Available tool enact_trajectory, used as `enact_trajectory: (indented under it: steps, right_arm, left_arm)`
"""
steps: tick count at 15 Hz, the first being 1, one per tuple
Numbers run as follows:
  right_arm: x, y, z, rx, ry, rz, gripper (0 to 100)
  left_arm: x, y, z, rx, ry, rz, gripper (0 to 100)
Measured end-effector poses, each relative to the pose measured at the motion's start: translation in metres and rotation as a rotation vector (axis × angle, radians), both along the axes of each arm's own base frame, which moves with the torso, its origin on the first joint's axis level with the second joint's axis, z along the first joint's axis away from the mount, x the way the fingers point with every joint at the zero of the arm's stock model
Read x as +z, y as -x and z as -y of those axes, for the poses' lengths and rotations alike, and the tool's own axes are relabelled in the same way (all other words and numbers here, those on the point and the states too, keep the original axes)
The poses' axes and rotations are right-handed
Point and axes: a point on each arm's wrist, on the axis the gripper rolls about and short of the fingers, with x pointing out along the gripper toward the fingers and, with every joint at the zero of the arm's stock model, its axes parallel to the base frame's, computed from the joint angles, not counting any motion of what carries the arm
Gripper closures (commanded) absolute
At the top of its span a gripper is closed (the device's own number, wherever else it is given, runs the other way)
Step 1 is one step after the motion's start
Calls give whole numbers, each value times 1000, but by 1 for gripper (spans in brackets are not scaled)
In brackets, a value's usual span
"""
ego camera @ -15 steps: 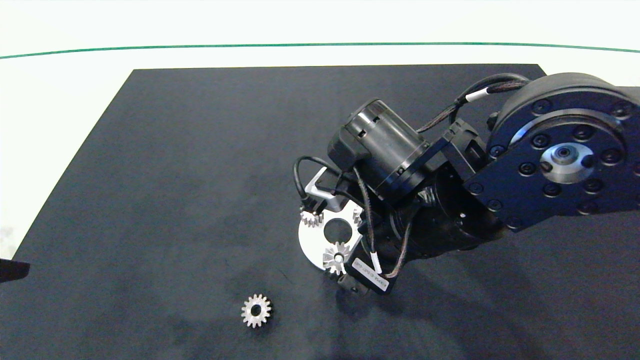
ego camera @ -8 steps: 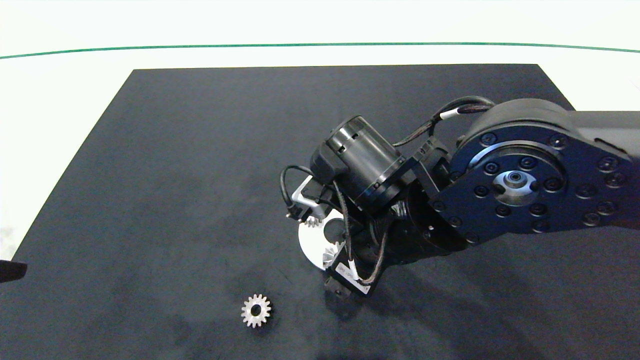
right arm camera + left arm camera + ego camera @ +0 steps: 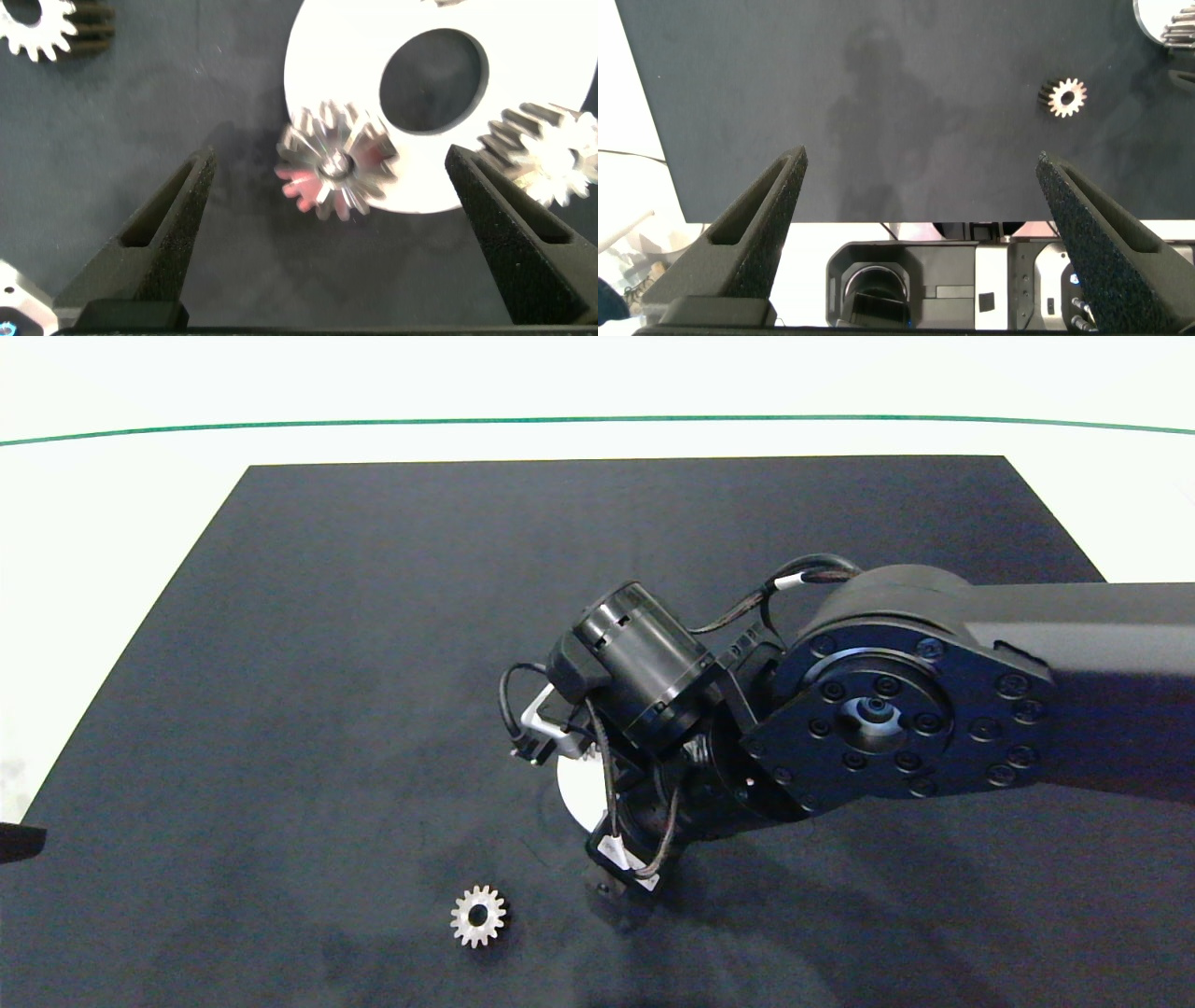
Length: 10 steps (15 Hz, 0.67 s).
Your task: Remove an incorrectly installed larger gear and replace it with the correct smaller gear
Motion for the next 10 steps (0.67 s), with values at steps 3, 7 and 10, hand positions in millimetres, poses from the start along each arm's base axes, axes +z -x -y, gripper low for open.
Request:
enact_trajectory:
  steps: [3,7,10]
  right_arm:
    - [-5,-3,-2,-5,6,-3,0]
    - [-12,-9,-3,-16,18,-13,0]
    - [-14,-13,-3,-23,20,-16,3]
  left_arm:
    - [0,1,0,0,1,5,0]
    - [0,1,0,0,1,5,0]
    - [0,1,0,1,1,7,0]
